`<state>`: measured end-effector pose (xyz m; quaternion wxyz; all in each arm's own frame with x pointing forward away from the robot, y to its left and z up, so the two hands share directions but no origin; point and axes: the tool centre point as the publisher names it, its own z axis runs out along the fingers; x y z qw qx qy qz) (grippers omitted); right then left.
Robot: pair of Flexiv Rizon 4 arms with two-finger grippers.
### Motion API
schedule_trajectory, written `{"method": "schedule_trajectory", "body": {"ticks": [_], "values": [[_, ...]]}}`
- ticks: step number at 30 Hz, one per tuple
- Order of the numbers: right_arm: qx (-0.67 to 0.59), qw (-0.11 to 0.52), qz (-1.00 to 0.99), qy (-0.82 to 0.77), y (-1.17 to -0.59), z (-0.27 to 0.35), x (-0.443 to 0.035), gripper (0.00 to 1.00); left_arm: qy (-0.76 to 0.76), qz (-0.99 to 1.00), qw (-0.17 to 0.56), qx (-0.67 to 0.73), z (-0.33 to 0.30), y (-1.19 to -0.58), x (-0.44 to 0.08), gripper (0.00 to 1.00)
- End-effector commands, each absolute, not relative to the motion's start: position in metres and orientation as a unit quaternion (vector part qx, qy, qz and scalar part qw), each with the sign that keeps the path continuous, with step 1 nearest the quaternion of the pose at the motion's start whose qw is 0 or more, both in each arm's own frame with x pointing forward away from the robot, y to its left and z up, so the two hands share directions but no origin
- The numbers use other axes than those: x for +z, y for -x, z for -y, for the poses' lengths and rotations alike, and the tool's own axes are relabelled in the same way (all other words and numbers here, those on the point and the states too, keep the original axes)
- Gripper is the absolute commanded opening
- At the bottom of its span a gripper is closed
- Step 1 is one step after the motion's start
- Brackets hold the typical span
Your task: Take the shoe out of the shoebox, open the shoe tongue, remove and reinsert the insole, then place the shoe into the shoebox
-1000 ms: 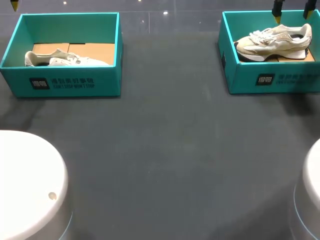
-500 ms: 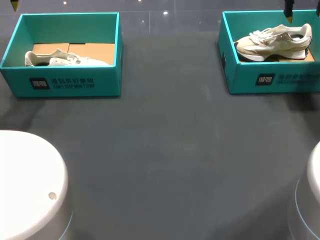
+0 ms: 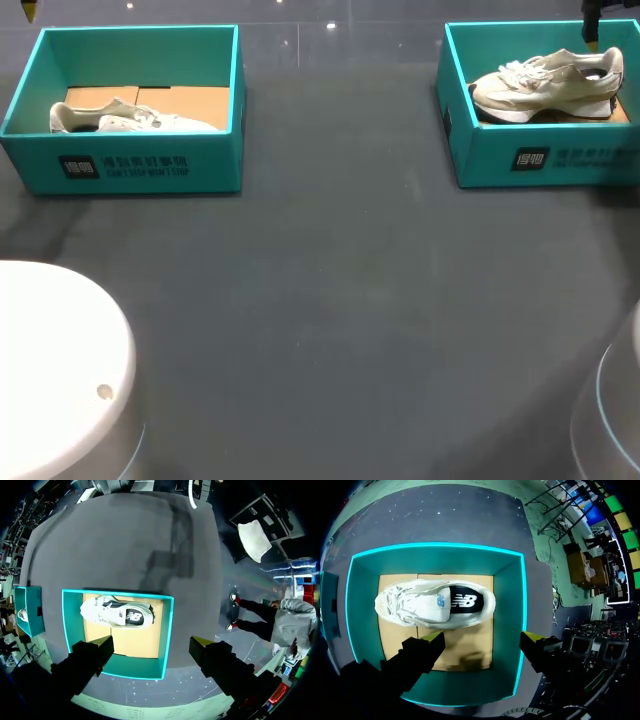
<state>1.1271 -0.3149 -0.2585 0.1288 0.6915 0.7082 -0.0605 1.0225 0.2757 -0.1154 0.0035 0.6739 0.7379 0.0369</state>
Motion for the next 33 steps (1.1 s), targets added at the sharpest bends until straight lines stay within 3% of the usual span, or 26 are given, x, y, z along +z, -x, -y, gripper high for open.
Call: {"method": "schedule_trajectory", "body": {"ticks": [1, 11, 16, 21, 23, 25, 26, 33], "values": [[-0.061, 0.118, -0.703, -0.698, -1.145, 0.328, -0.267, 1.0, -0.674, -0.738, 0.003, 0.038, -0.276, -1.021, -0.115, 1.0], [-0.062, 0.11, -0.698, -0.705, -1.16, 0.335, -0.283, 1.0, -0.674, -0.738, 0.003, 0.038, -0.276, -1.021, -0.115, 1.0], [-0.064, 0.104, -0.697, -0.707, -1.166, 0.334, -0.292, 0.91, -0.674, -0.738, 0.003, 0.038, -0.276, -1.021, -0.115, 1.0], [-0.065, 0.1, -0.692, -0.712, -1.168, 0.335, -0.302, 0.92, -0.674, -0.738, 0.003, 0.038, -0.276, -1.021, -0.115, 1.0], [-0.066, 0.097, -0.69, -0.714, -1.168, 0.337, -0.306, 0.89, -0.674, -0.738, 0.003, 0.038, -0.276, -1.021, -0.115, 1.0], [-0.067, 0.096, -0.688, -0.717, -1.169, 0.338, -0.309, 0.71, -0.674, -0.738, 0.003, 0.038, -0.276, -1.021, -0.115, 1.0], [-0.067, 0.095, -0.686, -0.718, -1.169, 0.338, -0.31, 0.68, -0.674, -0.738, 0.003, 0.038, -0.276, -1.021, -0.115, 1.0], [-0.067, 0.091, -0.684, -0.721, -1.17, 0.342, -0.321, 0.67, -0.674, -0.738, 0.003, 0.038, -0.276, -1.021, -0.115, 1.0]]}}
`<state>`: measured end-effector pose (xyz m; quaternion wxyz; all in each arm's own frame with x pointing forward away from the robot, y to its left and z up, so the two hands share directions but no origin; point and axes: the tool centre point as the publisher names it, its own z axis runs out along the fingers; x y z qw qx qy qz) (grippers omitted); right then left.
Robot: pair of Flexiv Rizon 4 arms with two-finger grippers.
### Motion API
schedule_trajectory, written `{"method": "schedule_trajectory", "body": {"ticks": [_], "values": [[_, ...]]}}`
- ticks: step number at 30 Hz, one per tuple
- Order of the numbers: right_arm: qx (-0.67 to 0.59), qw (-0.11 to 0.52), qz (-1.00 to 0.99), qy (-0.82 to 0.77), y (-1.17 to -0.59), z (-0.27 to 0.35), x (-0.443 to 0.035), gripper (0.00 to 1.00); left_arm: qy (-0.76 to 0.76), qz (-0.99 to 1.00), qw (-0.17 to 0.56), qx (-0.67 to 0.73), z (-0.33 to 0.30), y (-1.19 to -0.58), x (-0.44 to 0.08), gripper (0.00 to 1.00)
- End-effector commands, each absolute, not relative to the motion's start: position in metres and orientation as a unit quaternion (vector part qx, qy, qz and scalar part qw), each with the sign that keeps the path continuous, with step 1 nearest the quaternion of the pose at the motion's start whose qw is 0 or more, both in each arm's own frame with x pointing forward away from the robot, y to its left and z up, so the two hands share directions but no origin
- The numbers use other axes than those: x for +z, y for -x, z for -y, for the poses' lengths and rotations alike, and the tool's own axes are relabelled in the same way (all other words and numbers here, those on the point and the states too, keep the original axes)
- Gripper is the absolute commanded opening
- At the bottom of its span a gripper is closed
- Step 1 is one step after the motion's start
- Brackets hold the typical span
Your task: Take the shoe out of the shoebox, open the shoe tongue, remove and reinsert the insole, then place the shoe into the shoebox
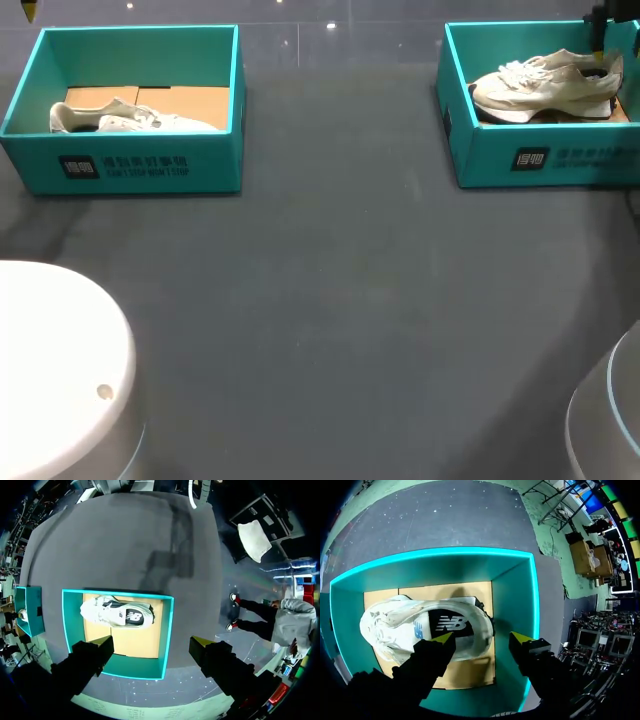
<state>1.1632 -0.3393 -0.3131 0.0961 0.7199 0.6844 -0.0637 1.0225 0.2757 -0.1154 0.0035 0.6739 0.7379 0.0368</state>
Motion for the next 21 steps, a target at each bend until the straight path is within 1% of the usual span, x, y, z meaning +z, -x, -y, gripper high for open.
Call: {"method": "schedule_trajectory", "body": {"ticks": [1, 8, 10, 16, 18, 19, 21], "values": [[-0.069, 0.09, -0.683, -0.721, -1.17, 0.343, -0.323, 0.66, -0.674, -0.738, 0.003, 0.038, -0.276, -1.021, -0.115, 1.0], [-0.07, 0.079, -0.681, -0.725, -1.167, 0.346, -0.336, 0.52, -0.674, -0.738, 0.003, 0.038, -0.276, -1.021, -0.115, 1.0], [-0.071, 0.075, -0.68, -0.726, -1.167, 0.346, -0.34, 0.55, -0.674, -0.738, 0.003, 0.038, -0.276, -1.021, -0.115, 1.0], [-0.069, 0.07, -0.678, -0.728, -1.167, 0.347, -0.346, 0.55, -0.674, -0.738, 0.003, 0.038, -0.276, -1.021, -0.115, 1.0], [-0.069, 0.07, -0.678, -0.729, -1.167, 0.347, -0.347, 0.58, -0.674, -0.738, 0.003, 0.038, -0.276, -1.021, -0.115, 1.0], [-0.069, 0.07, -0.677, -0.729, -1.167, 0.347, -0.348, 0.56, -0.674, -0.738, 0.003, 0.038, -0.276, -1.021, -0.115, 1.0], [-0.069, 0.07, -0.677, -0.73, -1.167, 0.348, -0.349, 0.55, -0.674, -0.738, 0.003, 0.038, -0.276, -1.021, -0.115, 1.0]]}}
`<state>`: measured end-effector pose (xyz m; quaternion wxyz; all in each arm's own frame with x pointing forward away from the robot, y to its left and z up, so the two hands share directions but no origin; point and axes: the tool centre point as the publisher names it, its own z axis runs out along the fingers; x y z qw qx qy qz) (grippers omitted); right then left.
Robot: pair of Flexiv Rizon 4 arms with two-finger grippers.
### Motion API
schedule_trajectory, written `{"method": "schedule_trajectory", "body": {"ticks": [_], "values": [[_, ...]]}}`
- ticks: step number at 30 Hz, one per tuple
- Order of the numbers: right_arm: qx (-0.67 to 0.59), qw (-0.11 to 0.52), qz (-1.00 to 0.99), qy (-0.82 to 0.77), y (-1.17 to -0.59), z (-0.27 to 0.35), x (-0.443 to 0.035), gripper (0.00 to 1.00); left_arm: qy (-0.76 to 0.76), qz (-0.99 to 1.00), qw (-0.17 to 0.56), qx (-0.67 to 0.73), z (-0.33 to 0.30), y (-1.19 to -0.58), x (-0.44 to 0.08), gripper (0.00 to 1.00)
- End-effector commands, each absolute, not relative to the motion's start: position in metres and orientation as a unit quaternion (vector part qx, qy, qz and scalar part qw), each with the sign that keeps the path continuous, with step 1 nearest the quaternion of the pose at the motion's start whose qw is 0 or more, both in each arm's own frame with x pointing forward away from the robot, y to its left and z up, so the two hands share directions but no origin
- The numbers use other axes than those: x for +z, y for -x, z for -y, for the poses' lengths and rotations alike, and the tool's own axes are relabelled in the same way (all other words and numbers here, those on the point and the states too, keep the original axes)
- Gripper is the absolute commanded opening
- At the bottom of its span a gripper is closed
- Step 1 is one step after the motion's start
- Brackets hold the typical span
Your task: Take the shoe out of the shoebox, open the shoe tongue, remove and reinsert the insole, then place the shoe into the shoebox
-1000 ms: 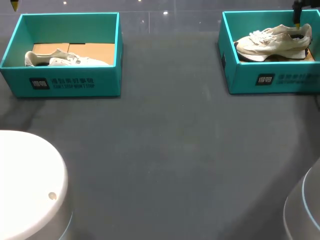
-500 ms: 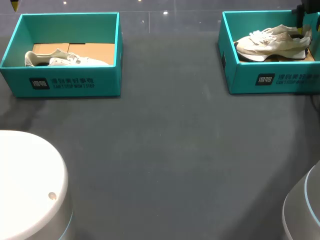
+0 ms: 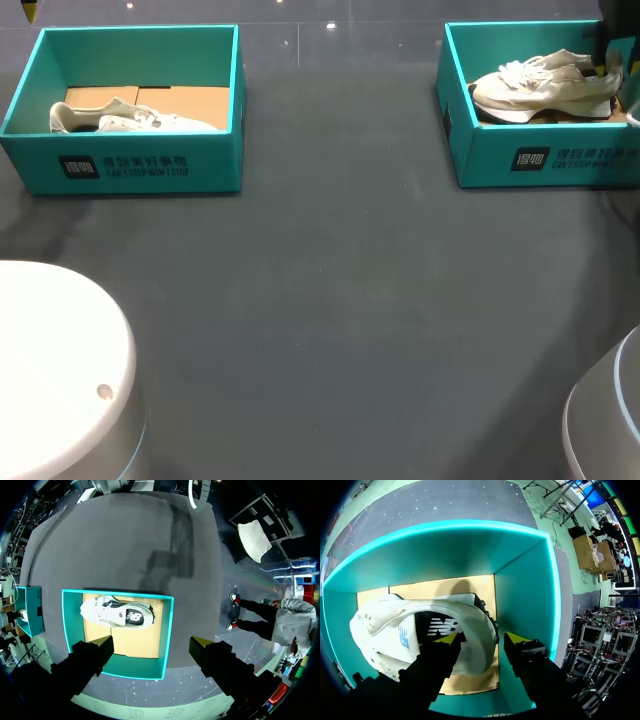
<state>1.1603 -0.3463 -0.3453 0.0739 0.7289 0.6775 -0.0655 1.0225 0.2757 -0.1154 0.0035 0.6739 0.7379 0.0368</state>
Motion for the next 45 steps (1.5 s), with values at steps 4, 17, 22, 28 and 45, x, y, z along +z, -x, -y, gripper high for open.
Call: {"method": "schedule_trajectory", "body": {"ticks": [4, 17, 22, 28, 45], "values": [[-0.069, 0.068, -0.675, -0.732, -1.166, 0.349, -0.354, 0.55, -0.674, -0.738, 0.003, 0.038, -0.276, -1.021, -0.115, 1.0], [-0.069, 0.051, -0.67, -0.737, -1.159, 0.347, -0.37, 0.54, -0.674, -0.738, 0.003, 0.038, -0.276, -1.021, -0.115, 1.0], [-0.073, 0.044, -0.668, -0.739, -1.157, 0.348, -0.376, 0.55, -0.674, -0.738, 0.003, 0.038, -0.276, -1.021, -0.115, 1.0], [-0.07, 0.043, -0.668, -0.739, -1.157, 0.347, -0.377, 0.56, -0.674, -0.738, 0.003, 0.038, -0.276, -1.021, -0.115, 1.0], [-0.06, 0.049, -0.676, -0.733, -1.155, 0.341, -0.371, 0.48, -0.674, -0.738, 0.003, 0.038, -0.276, -1.021, -0.115, 1.0]]}}
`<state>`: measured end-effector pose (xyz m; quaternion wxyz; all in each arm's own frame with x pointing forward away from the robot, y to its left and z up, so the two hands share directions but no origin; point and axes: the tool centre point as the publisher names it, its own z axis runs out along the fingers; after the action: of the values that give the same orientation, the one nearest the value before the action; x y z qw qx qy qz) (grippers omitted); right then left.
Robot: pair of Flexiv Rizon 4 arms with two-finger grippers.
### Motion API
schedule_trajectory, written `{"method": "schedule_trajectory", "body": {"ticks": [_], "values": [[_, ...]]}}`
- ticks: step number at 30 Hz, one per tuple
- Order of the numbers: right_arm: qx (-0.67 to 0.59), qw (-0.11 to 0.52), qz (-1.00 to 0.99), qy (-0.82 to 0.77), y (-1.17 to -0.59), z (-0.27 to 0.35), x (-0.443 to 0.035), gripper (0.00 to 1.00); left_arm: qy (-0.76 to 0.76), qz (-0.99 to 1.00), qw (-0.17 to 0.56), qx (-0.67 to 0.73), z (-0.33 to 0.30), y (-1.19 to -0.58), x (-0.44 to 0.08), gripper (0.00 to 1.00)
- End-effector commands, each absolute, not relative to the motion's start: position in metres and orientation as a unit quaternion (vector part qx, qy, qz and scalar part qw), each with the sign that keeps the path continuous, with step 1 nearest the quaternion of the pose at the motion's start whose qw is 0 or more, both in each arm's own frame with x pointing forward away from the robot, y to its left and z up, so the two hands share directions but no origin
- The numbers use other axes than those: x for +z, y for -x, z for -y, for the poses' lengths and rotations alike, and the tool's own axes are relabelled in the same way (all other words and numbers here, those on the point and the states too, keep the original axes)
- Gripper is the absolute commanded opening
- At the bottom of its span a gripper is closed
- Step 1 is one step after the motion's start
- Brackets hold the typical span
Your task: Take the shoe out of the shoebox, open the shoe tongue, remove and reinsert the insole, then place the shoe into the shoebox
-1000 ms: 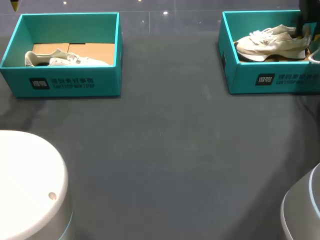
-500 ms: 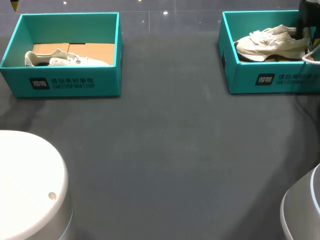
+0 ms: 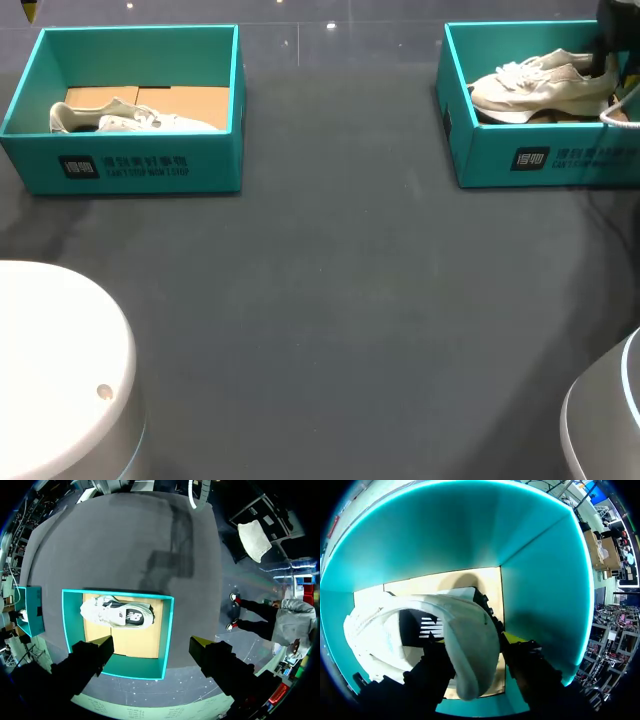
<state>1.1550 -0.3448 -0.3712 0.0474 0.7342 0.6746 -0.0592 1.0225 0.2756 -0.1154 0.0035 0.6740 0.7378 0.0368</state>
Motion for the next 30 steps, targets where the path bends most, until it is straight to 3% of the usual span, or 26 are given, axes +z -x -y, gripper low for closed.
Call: {"method": "schedule_trajectory", "body": {"ticks": [1, 4, 5, 6, 10, 30], "values": [[-0.06, 0.049, -0.675, -0.733, -1.154, 0.341, -0.371, 0.48, -0.674, -0.738, 0.003, 0.038, -0.276, -1.021, -0.115, 1.0], [-0.061, 0.047, -0.674, -0.734, -1.155, 0.343, -0.373, 0.51, -0.674, -0.738, 0.003, 0.038, -0.276, -1.021, -0.115, 1.0], [-0.063, 0.047, -0.674, -0.734, -1.155, 0.343, -0.374, 0.64, -0.674, -0.738, 0.003, 0.038, -0.276, -1.021, -0.115, 1.0], [-0.064, 0.047, -0.674, -0.734, -1.156, 0.344, -0.374, 0.7, -0.674, -0.738, 0.003, 0.038, -0.276, -1.021, -0.115, 1.0], [-0.066, 0.049, -0.674, -0.734, -1.158, 0.346, -0.374, 0.78, -0.674, -0.738, 0.003, 0.038, -0.276, -1.021, -0.115, 1.0], [-0.054, 0.048, -0.701, -0.71, -1.166, 0.339, -0.38, 0.7, -0.674, -0.738, 0.003, 0.038, -0.276, -1.021, -0.115, 1.0]]}}
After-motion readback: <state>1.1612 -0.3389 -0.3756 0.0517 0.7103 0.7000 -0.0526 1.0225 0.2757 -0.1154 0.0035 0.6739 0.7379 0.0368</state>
